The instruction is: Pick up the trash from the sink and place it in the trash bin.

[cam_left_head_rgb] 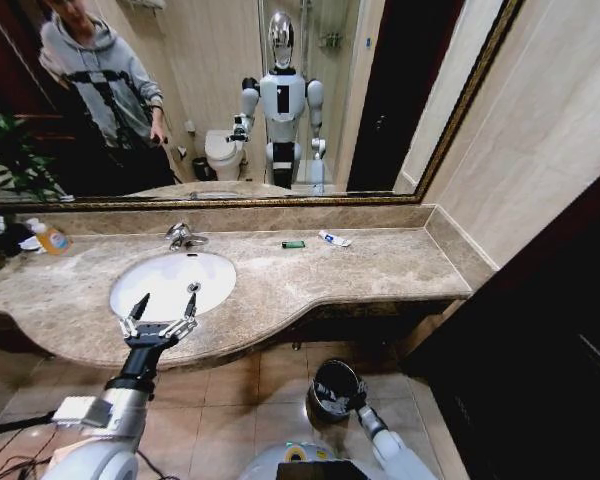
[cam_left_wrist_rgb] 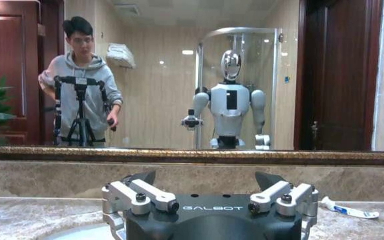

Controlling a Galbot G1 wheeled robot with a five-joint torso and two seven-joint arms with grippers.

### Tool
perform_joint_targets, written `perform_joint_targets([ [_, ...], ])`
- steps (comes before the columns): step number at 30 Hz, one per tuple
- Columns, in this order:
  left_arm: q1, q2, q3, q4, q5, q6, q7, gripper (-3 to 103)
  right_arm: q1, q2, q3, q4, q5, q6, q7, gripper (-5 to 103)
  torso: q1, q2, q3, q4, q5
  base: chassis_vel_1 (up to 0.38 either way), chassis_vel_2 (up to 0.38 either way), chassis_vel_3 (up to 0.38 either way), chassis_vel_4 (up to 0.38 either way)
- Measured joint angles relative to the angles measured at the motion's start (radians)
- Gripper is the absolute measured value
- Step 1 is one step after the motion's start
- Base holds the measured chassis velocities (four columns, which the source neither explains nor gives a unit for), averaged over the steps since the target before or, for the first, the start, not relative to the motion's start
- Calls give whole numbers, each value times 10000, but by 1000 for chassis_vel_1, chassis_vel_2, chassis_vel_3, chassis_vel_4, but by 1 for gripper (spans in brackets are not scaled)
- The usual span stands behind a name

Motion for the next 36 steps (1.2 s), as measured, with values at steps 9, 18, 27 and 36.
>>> perform_joint_targets([
  [9, 0, 0, -1, 0, 0, 0, 0, 100, -3283, -561, 1310, 6129, 1774, -1582, -183, 100, -2, 0, 0, 2, 3, 0, 0, 0, 0],
  [18, 1, 0, 0, 0, 0, 0, 0, 100, -5021, -373, 1866, 10033, 2546, -2458, -250, 100, -2, 1, 0, 2, 3, 0, 0, 0, 0],
  [27, 0, 0, 0, 0, 1, 0, 1, 100, -5136, -418, 1867, 12422, 2949, -3417, -210, 100, -1, 1, 0, 2, 3, 0, 0, 0, 0],
  [36, 0, 1, 0, 0, 0, 0, 0, 100, -3963, -740, 1501, 12998, 3246, -4120, -163, 100, -1, 1, 0, 3, 4, 0, 0, 0, 0],
])
